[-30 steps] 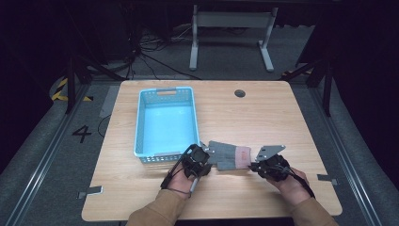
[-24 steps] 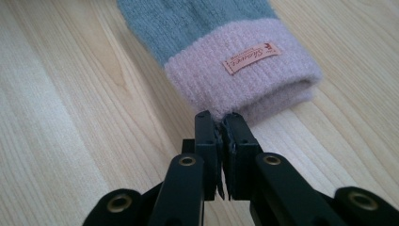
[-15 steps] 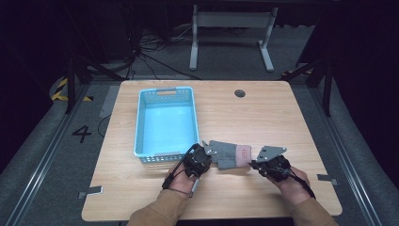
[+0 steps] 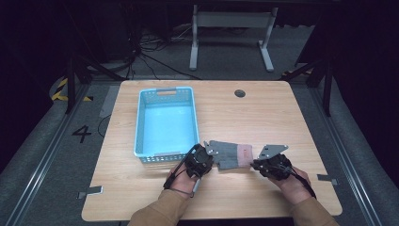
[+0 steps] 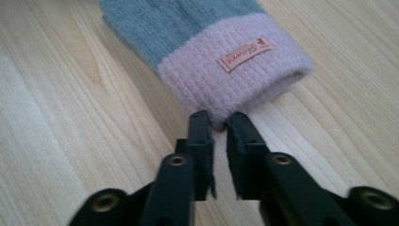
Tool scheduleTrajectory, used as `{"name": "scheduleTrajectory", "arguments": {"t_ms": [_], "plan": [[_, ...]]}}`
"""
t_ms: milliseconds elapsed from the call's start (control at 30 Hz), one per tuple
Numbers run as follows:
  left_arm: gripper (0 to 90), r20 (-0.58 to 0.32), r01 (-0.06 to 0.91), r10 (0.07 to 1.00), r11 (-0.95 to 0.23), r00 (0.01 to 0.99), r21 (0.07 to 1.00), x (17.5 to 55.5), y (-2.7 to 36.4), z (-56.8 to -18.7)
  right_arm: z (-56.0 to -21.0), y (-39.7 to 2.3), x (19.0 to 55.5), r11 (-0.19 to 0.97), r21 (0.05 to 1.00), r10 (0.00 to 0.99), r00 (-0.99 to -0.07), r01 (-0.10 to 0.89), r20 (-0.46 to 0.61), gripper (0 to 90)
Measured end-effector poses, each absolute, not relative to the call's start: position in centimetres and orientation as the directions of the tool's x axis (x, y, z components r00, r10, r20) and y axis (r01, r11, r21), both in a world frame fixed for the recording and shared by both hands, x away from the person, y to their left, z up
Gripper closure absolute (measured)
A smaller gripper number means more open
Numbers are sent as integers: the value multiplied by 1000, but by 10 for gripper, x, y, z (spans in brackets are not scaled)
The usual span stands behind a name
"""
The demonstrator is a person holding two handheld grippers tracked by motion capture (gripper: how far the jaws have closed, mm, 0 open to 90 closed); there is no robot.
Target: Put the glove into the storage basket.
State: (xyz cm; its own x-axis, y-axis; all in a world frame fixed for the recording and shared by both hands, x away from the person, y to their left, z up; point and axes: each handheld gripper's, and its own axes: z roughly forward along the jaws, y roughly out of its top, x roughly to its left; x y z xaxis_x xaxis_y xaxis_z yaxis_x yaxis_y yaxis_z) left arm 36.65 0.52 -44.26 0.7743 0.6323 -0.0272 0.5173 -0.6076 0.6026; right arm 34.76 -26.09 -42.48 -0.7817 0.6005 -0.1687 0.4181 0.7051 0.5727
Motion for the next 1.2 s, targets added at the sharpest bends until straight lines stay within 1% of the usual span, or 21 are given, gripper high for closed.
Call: {"name": "scheduleTrajectory", "arguments": {"t_ms": [67,133,267,467,600,667,767,933,1000,1067,1200], "plan": [[806,-39,522,634,-598,772,608,366,6,-442,-424,-264,349,690,587,609,-778,424,-154,670],[726,-36,517,631,-600,775,610,365,7,-441,-423,-266,350,675,605,614,-776,423,-142,616],[656,-34,501,624,-593,781,630,362,7,-436,-421,-271,351,652,624,625,-771,432,-120,572],[564,-57,490,605,-581,794,649,360,3,-424,-413,-280,351,607,648,659,-747,459,-88,562],[523,-66,485,591,-587,804,648,360,-1,-416,-408,-286,352,576,665,679,-731,476,-65,555],[487,-89,489,580,-583,810,649,362,-3,-412,-407,-290,351,561,674,688,-724,480,-58,548],[441,-95,489,572,-590,815,643,365,-8,-410,-405,-295,352,548,681,698,-714,486,-53,544],[390,-127,491,549,-590,826,641,372,-19,-408,-402,-302,352,527,692,710,-704,494,-38,543],[385,-137,472,527,-577,838,666,375,-21,-407,-401,-303,352,523,693,711,-702,496,-34,543],[347,-161,475,512,-572,843,668,381,-24,-407,-401,-304,351,521,696,706,-707,493,-28,543],[303,-161,493,533,-568,830,659,390,-30,-408,-400,-306,349,520,699,703,-711,491,-23,542]]}}
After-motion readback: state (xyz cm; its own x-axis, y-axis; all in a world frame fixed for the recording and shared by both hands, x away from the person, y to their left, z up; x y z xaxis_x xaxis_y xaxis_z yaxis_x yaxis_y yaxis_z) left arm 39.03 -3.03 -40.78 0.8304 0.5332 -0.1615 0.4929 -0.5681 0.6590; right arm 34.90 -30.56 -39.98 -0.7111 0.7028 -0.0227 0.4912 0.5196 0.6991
